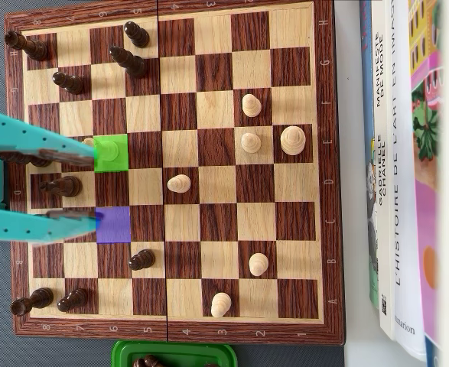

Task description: Play chess

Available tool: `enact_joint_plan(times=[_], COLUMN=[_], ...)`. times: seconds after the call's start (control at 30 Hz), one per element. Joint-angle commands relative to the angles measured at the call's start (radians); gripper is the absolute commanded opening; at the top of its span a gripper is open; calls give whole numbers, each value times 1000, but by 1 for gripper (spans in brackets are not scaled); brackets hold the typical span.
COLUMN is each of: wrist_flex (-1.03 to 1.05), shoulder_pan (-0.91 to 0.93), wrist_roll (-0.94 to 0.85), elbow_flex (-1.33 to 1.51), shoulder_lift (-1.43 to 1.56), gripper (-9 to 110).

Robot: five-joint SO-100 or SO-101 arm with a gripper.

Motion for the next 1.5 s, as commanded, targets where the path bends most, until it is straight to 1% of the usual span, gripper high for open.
enact_joint_plan(times=[0.0,0.2,0.5,0.77,0.9,1.13,1.47], wrist_flex=[-143,-370,-604,-793,-943,-1124,-1549], shoulder_pan=[3,2,-3,-5,-5,-5,-6], wrist_roll=[-5,-3,-2,-2,-2,3,6], elbow_flex=[38,178,324,341,390,390,390], shoulder_lift=[41,138,230,230,230,230,230], gripper=[18,18,18,18,18,18,18])
